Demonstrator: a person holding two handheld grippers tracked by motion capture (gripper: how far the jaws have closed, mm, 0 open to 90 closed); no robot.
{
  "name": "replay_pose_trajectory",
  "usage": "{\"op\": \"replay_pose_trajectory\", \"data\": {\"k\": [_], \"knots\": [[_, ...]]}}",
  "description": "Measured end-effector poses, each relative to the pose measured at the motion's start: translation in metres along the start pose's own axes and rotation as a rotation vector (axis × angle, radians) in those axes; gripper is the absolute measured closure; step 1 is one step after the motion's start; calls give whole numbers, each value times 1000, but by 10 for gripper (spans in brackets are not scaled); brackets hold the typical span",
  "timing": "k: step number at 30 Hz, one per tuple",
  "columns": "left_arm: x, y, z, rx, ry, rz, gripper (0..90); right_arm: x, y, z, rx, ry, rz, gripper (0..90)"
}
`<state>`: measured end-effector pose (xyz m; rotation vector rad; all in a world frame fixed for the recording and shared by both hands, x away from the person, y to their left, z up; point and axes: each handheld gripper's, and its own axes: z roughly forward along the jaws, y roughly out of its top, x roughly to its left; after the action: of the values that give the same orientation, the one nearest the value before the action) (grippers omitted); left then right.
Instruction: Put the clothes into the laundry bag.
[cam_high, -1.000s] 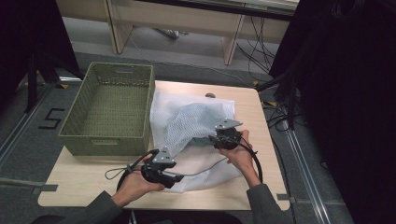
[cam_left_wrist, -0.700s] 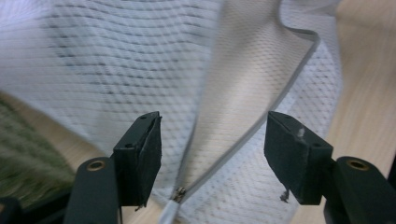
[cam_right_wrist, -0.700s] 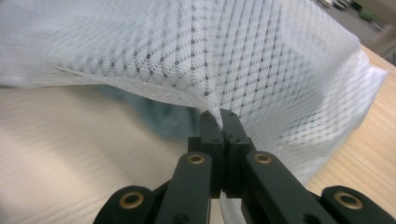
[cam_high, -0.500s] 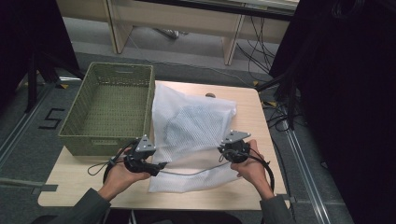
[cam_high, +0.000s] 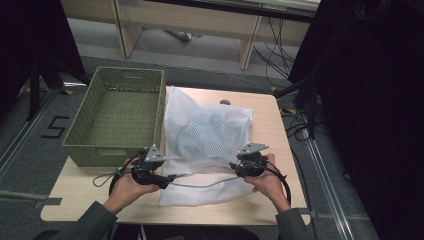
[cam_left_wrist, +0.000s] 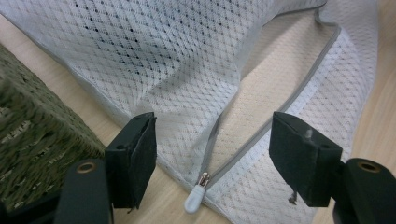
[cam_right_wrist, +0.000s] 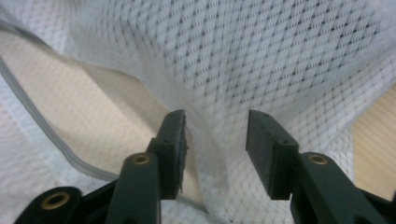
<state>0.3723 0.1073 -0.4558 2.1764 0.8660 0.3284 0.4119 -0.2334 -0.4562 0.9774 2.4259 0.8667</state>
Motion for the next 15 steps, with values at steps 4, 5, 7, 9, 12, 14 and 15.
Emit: {"op": "replay_pose_trajectory", "data": {"k": [4, 5, 7, 9, 12, 14, 15], "knots": [[2, -1, -3, -28, -8, -41, 309, 1, 3, -3, -18, 12, 45, 461], [3, -1, -4, -31, -11, -43, 307, 1, 4, -5, -37, 19, 69, 449], [4, -2, -5, -49, -18, -67, 292, 1, 7, -9, -64, 32, 117, 419], [5, -2, -7, -66, -32, -81, 261, -3, 9, -14, -111, 45, 133, 395], [6, -2, -9, -78, -54, -96, 239, -5, 10, -21, -138, 62, 192, 369], [5, -3, -8, -89, -58, -114, 215, -7, 10, -23, -166, 85, 220, 349], [5, -4, -8, -93, -70, -115, 203, -9, 9, -24, -177, 81, 215, 338]]}}
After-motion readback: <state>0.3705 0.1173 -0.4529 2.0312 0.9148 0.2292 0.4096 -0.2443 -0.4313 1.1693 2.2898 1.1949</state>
